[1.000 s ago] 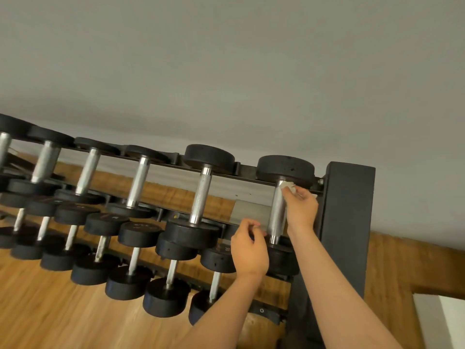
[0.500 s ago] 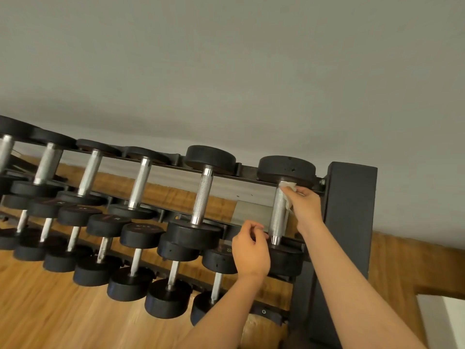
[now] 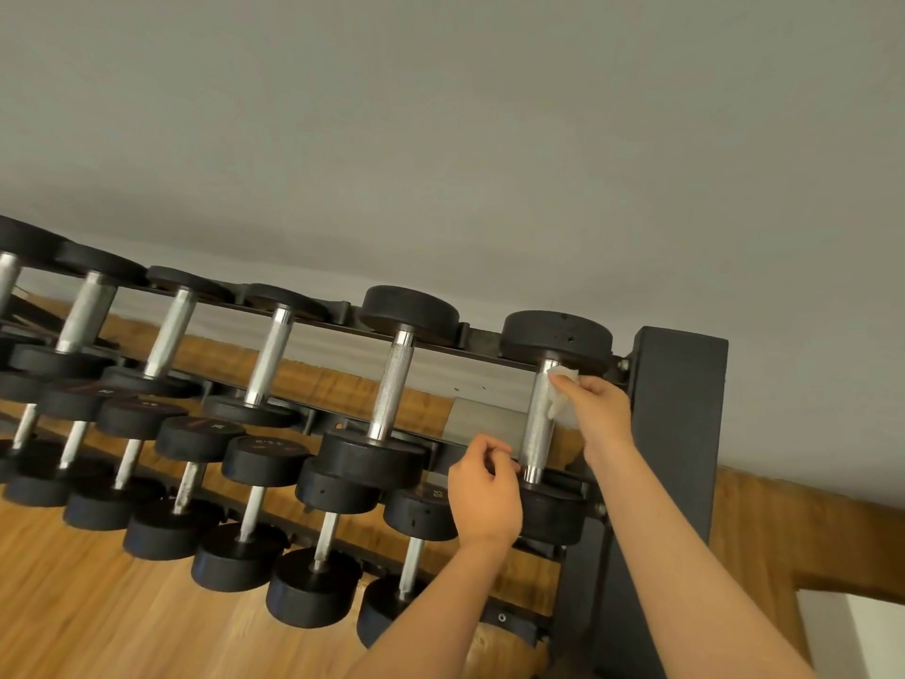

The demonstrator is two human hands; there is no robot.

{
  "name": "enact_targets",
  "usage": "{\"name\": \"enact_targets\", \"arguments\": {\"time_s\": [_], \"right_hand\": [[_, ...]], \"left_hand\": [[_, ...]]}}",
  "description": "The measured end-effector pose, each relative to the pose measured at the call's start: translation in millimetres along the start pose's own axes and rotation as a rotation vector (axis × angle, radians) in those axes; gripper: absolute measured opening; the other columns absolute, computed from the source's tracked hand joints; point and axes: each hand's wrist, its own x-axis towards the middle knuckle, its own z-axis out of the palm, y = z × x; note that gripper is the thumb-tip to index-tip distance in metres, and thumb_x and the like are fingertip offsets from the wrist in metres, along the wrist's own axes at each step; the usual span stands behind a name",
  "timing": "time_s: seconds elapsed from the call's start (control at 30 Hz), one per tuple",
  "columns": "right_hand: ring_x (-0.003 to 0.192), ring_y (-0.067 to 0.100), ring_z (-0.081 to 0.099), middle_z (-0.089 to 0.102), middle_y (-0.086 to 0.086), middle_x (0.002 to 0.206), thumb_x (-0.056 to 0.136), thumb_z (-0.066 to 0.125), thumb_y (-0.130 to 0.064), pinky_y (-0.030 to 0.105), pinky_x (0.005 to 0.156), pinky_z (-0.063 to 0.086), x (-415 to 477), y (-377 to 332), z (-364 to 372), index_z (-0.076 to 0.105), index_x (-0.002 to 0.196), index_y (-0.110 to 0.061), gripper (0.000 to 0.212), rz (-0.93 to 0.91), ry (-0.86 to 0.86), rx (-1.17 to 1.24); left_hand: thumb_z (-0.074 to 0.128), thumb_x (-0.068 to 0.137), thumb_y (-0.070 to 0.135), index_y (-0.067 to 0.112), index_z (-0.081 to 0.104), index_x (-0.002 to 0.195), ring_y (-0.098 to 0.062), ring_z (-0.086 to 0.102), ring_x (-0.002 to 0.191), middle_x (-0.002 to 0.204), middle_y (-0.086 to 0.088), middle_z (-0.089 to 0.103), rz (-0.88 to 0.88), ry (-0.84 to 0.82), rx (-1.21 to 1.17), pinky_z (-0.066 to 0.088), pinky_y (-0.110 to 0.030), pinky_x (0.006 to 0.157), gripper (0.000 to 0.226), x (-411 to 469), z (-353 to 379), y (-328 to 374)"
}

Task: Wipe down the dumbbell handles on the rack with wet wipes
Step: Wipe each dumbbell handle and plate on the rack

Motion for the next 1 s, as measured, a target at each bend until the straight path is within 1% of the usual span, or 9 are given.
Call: {"name": "enact_targets", "arguments": {"time_s": [0.07, 0.13, 0.27, 0.33, 0.5, 0.63, 0.8, 0.93, 1.0], "right_hand": [[0.081, 0.005, 0.052, 0.06, -0.009, 0.084, 0.086, 0.071, -0.014, 0.026, 0.083, 0.038, -2.9, 2.8, -0.4, 0.066, 0.097, -0.016, 0.012, -0.043, 0.034, 0.02], [0.081, 0.003, 0.055, 0.061, -0.009, 0.084, 0.087, 0.068, -0.007, 0.024, 0.083, 0.04, -9.0, -0.7, 0.6, 0.067, 0.098, -0.018, 0.016, -0.071, 0.014, 0.047], [0.099, 0.011, 0.063, 0.068, -0.004, 0.099, 0.092, 0.061, -0.005, 0.029, 0.096, 0.046, -16.6, 4.8, -3.4, 0.066, 0.094, -0.025, 0.021, -0.095, -0.041, 0.195], [0.105, 0.014, 0.064, 0.069, 0.001, 0.105, 0.094, 0.058, -0.006, 0.03, 0.098, 0.048, -18.1, 9.4, -5.3, 0.068, 0.096, -0.022, 0.02, -0.108, -0.029, 0.255], [0.099, 0.013, 0.065, 0.07, 0.001, 0.096, 0.095, 0.056, -0.006, 0.026, 0.091, 0.05, -16.1, 11.0, 0.8, 0.069, 0.088, -0.017, 0.019, -0.134, 0.029, 0.307], [0.098, 0.008, 0.061, 0.067, -0.003, 0.104, 0.091, 0.064, -0.008, 0.019, 0.081, 0.046, -9.7, 20.9, 6.0, 0.07, 0.098, -0.02, 0.015, -0.15, 0.055, 0.223], [0.097, 0.004, 0.06, 0.064, -0.009, 0.105, 0.089, 0.068, -0.012, 0.021, 0.086, 0.045, -6.1, 22.4, 11.7, 0.063, 0.102, -0.027, 0.02, -0.112, 0.066, 0.231], [0.098, 0.008, 0.062, 0.068, -0.004, 0.105, 0.088, 0.07, -0.013, 0.026, 0.091, 0.047, -3.6, 20.6, 16.2, 0.064, 0.116, -0.016, 0.028, -0.06, 0.059, 0.244], [0.096, 0.008, 0.062, 0.067, -0.005, 0.102, 0.09, 0.069, -0.016, 0.027, 0.091, 0.048, -3.5, 19.4, 17.6, 0.065, 0.116, -0.014, 0.027, -0.041, 0.041, 0.239]], "left_hand": [[0.048, 0.097, 0.008, 0.018, 0.062, 0.083, 0.001, 0.063, 0.074, 0.073, 0.001, 0.067, 0.002, -0.003, -0.007, 0.045, -0.008, 0.065, 0.023, -0.3, 0.1, 0.5], [0.049, 0.097, 0.008, 0.019, 0.062, 0.083, 0.001, 0.063, 0.075, 0.073, 0.002, 0.067, 0.004, -0.003, -0.007, 0.046, -0.008, 0.065, 0.022, -1.1, -0.3, 0.4], [0.05, 0.097, 0.009, 0.018, 0.063, 0.082, 0.001, 0.063, 0.075, 0.074, 0.002, 0.067, 0.005, -0.006, 0.0, 0.045, -0.007, 0.065, 0.022, -0.8, -0.1, 0.1], [0.05, 0.097, 0.009, 0.019, 0.062, 0.081, 0.0, 0.063, 0.075, 0.074, 0.002, 0.067, 0.006, -0.007, 0.005, 0.045, -0.006, 0.065, 0.022, -0.7, -0.4, -0.2], [0.05, 0.097, 0.009, 0.021, 0.061, 0.079, -0.002, 0.063, 0.075, 0.074, 0.001, 0.067, 0.006, -0.017, 0.016, 0.045, -0.007, 0.064, 0.024, -1.4, -0.8, 1.4], [0.049, 0.097, 0.009, 0.021, 0.06, 0.078, 0.001, 0.062, 0.075, 0.074, 0.001, 0.067, 0.006, -0.019, 0.021, 0.045, -0.007, 0.064, 0.024, -1.4, -1.5, 2.2], [0.049, 0.097, 0.009, 0.021, 0.059, 0.076, 0.001, 0.062, 0.074, 0.072, 0.002, 0.066, 0.012, -0.022, 0.036, 0.044, -0.007, 0.062, 0.026, -1.4, -1.2, 1.9], [0.048, 0.097, 0.008, 0.016, 0.06, 0.077, -0.003, 0.061, 0.073, 0.071, -0.001, 0.066, 0.018, -0.016, 0.04, 0.044, -0.007, 0.061, 0.025, -1.3, -0.9, 1.1], [0.048, 0.097, 0.008, 0.015, 0.061, 0.077, -0.003, 0.061, 0.073, 0.071, -0.001, 0.067, 0.019, -0.01, 0.039, 0.043, -0.008, 0.061, 0.024, -1.1, -0.3, 0.7]]}}
